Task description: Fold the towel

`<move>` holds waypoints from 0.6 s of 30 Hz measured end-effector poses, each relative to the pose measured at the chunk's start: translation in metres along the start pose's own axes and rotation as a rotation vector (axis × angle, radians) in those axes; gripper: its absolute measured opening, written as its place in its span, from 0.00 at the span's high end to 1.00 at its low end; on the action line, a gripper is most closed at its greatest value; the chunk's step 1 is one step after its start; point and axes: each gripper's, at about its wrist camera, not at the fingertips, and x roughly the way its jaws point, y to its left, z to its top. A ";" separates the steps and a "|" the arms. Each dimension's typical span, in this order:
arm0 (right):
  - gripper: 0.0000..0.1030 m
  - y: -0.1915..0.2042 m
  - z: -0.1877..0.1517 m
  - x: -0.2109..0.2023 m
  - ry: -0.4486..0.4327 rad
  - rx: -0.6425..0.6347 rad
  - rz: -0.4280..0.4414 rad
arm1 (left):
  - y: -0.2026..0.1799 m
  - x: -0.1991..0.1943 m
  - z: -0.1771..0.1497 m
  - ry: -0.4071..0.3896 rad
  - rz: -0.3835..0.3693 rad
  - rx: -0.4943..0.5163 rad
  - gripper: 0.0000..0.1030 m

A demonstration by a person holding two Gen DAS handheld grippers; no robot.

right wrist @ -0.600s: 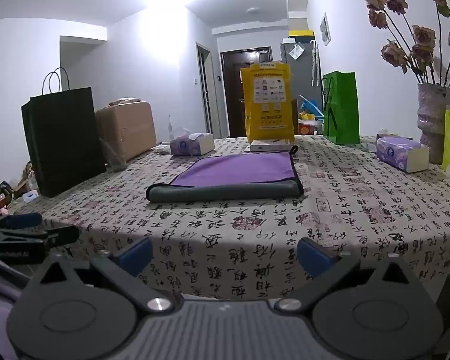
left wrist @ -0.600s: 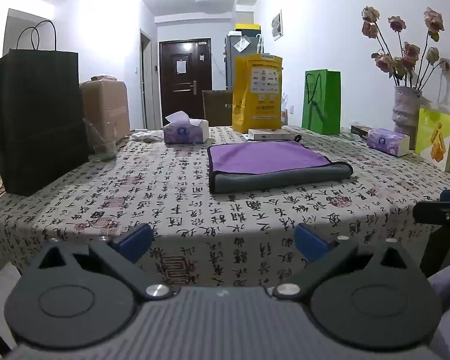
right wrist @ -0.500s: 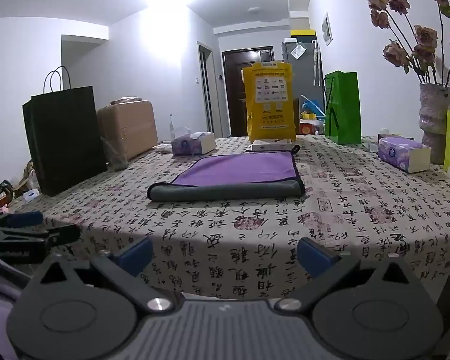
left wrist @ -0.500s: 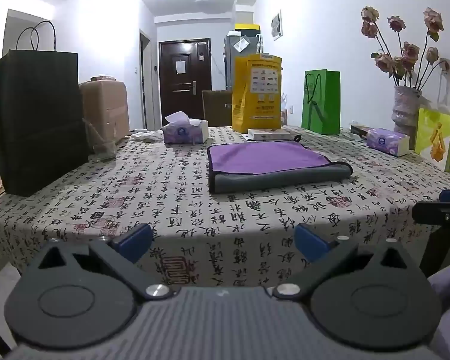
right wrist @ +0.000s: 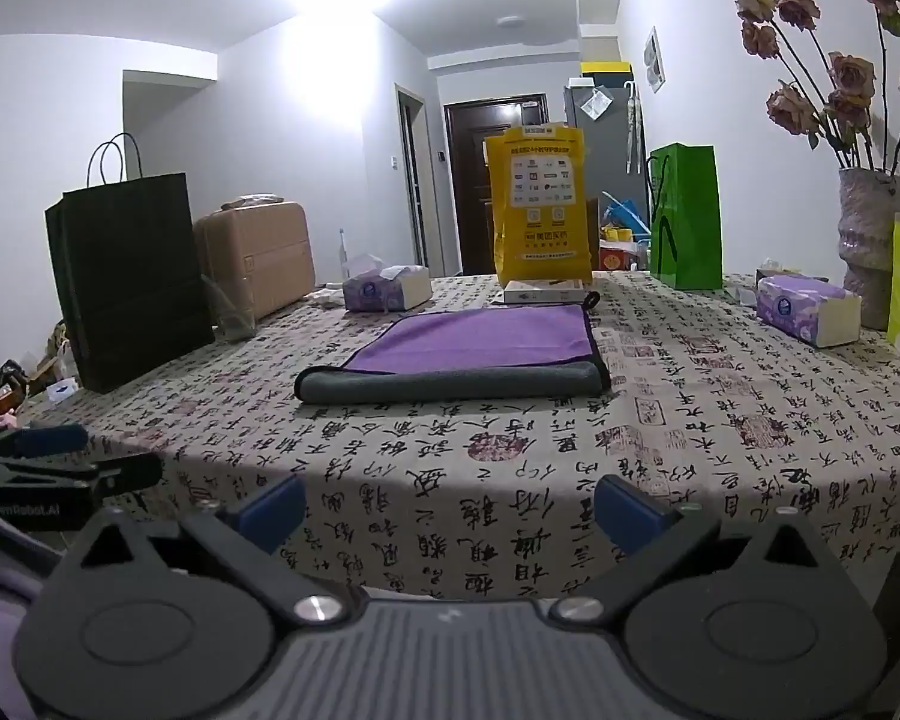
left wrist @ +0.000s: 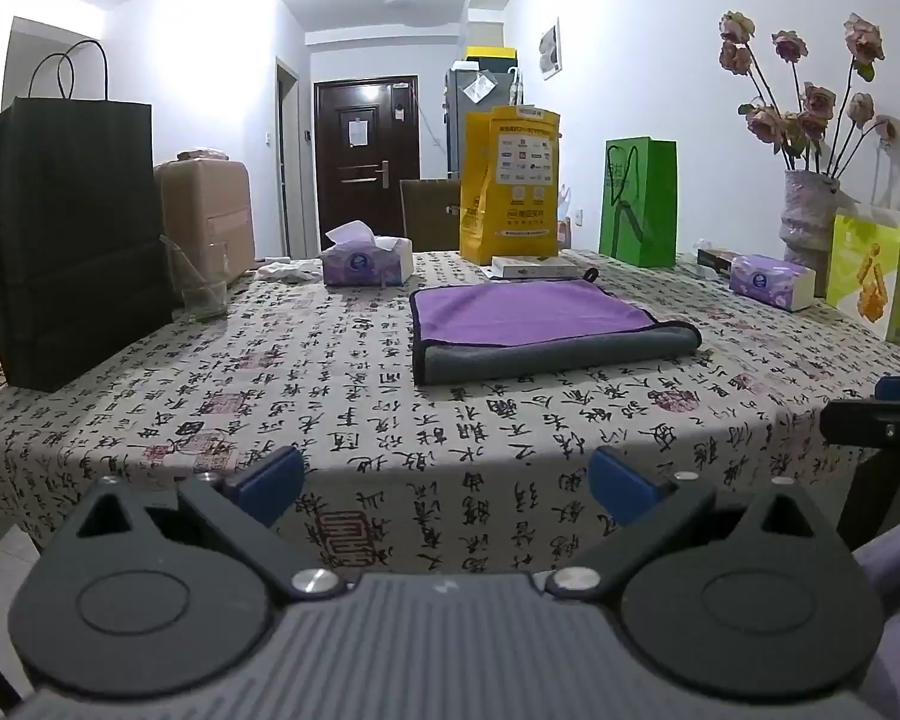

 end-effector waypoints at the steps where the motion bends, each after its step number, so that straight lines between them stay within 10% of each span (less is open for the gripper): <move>1: 0.00 0.000 0.000 0.001 0.002 -0.001 0.000 | 0.000 0.000 0.000 -0.001 0.000 0.000 0.00; 18: 0.00 0.002 -0.002 0.004 0.010 0.003 0.005 | -0.003 0.000 -0.004 0.000 -0.005 0.007 0.00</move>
